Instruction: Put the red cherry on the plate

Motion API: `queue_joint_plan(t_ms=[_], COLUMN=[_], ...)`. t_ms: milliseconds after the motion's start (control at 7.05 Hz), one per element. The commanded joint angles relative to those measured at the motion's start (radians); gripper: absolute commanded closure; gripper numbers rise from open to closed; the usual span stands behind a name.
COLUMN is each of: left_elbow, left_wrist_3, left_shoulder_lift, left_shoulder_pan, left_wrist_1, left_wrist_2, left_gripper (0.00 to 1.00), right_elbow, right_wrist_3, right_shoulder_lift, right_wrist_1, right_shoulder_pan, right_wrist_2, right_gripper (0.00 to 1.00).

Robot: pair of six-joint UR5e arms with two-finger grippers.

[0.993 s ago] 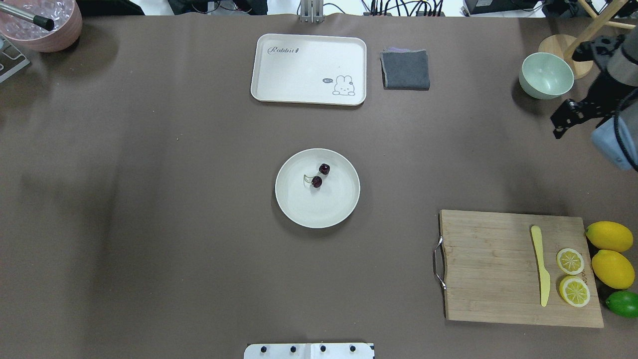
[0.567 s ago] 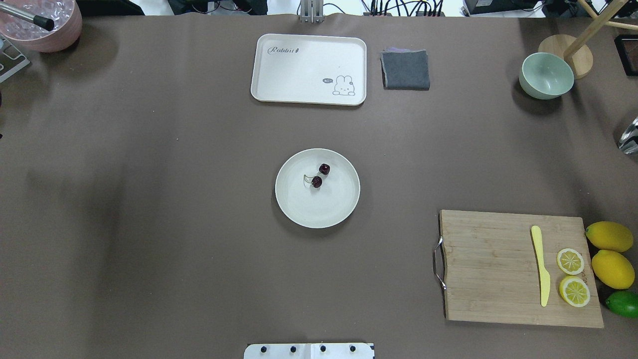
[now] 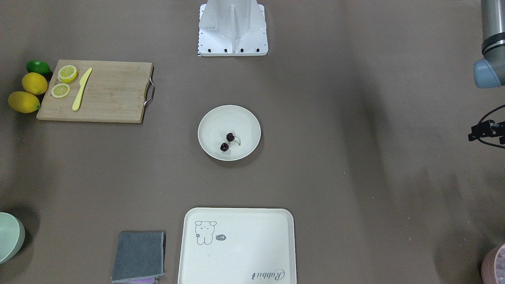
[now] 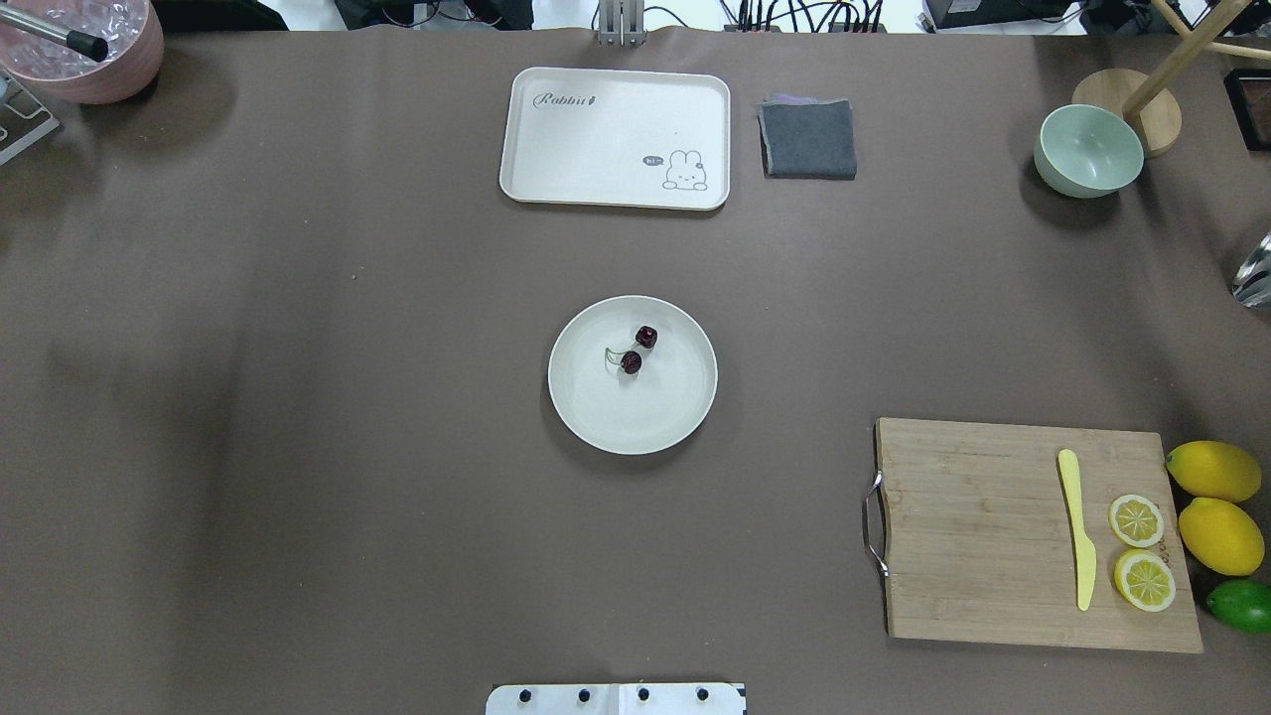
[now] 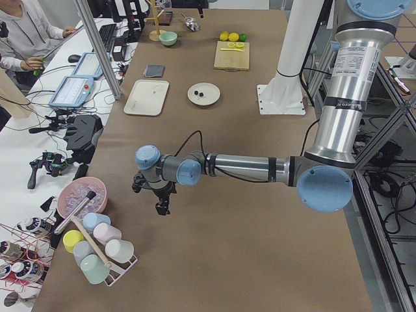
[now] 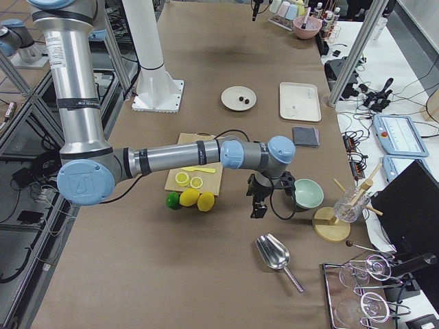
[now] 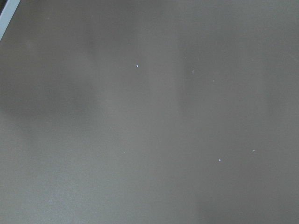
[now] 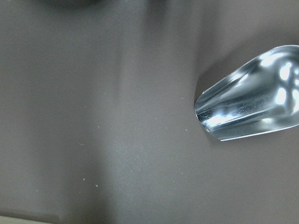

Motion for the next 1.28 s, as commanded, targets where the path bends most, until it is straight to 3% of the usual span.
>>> queue_joint_plan(t_ms=[0,567,1135], left_elbow=[0.001,0.064,0.069], left_wrist_3=[0.001,0.006,0.006], left_shoulder_lift=[-0.001,-0.012,-0.013], left_shoulder_pan=[-0.007,-0.063,-0.092], left_wrist_1=[0.003,-0.014,-0.012], left_wrist_2=[0.000,0.004,0.006], left_gripper=[0.02,0.02,0.02], right_elbow=[-0.013,-0.131,-0.130], right_wrist_3=[-0.003,-0.078,-0.078], right_shoulder_lift=[0.000,0.001,0.009], right_wrist_1=[0.017,0.130,0.130], right_shoulder_pan=[0.001,0.060,0.077], right_wrist_2=[0.001,-0.006,-0.019], right_gripper=[0.00,0.00,0.00])
